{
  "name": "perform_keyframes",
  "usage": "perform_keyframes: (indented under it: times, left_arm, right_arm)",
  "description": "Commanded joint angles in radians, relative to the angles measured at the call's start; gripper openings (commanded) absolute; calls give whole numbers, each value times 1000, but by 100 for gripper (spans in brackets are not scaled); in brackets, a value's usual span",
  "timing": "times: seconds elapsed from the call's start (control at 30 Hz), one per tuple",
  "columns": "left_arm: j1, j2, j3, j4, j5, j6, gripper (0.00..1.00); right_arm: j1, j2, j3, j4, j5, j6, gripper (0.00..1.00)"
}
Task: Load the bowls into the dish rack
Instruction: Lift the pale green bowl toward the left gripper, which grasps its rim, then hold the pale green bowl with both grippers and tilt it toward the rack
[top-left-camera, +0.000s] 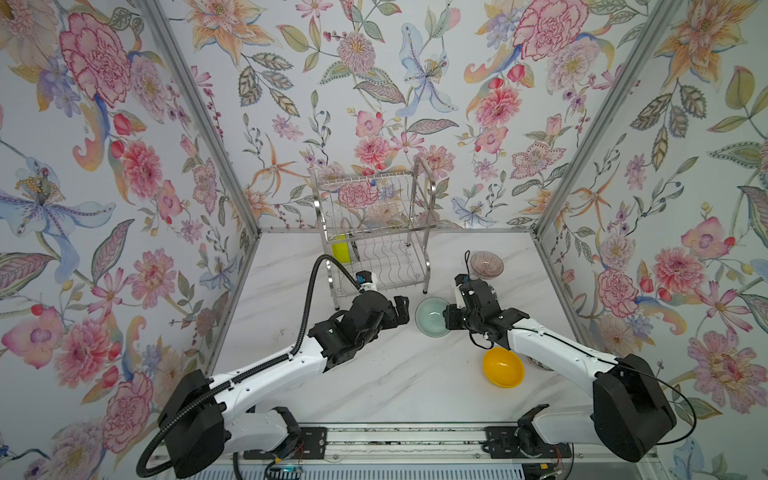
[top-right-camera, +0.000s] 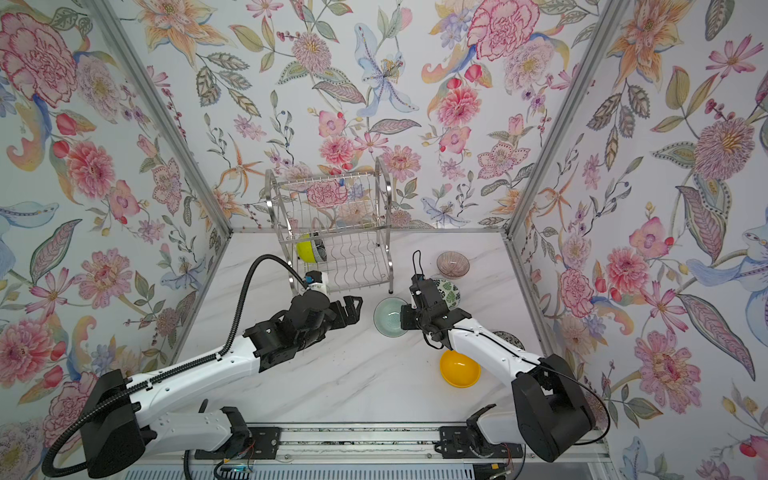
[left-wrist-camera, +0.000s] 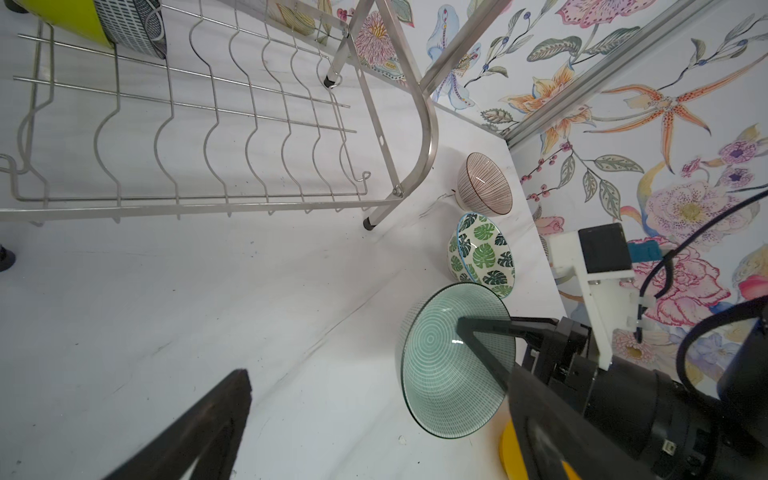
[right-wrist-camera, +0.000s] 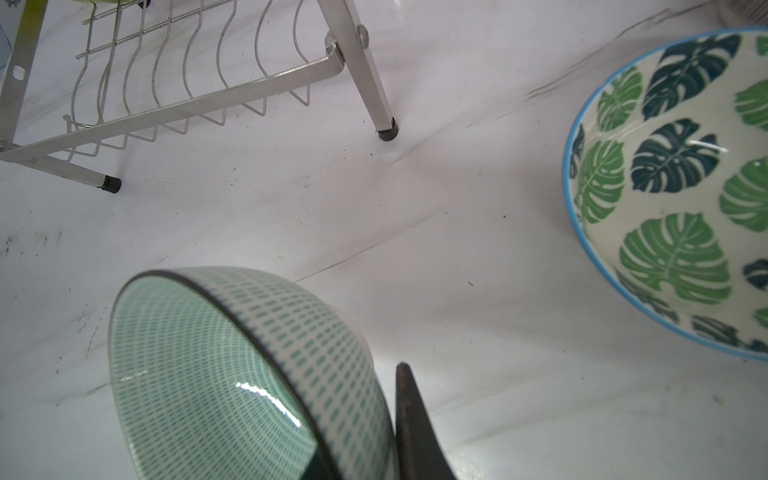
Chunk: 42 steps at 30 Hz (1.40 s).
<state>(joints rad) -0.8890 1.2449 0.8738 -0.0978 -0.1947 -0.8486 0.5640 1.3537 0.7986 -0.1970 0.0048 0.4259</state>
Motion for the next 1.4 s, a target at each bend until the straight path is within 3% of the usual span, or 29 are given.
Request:
perform_keyframes:
  times: [0.0, 0.23, 0.47, 0.77, 1.2, 1.37]
  left_arm:
    - [7, -37, -26, -38, -13, -58, 99]
    - [17, -85, -96, 13, 20, -71, 99]
    - [28, -48, -69, 60, 63, -50, 97]
    - [67, -37, -138, 153, 77, -76, 83]
    - [71, 37, -138, 221, 69, -1, 67]
    - [79, 47, -129, 243, 54, 17, 51]
  right_arm:
    - [47, -7, 56, 41, 43, 4, 0]
    - [138, 23, 109, 80, 129, 17, 0]
    - [208, 81, 168, 114, 197, 19, 0]
    - [236, 104, 203, 154, 218, 24, 0]
    - [226, 166, 339, 160, 164, 29, 0]
    - [225, 156, 322, 192, 161, 35, 0]
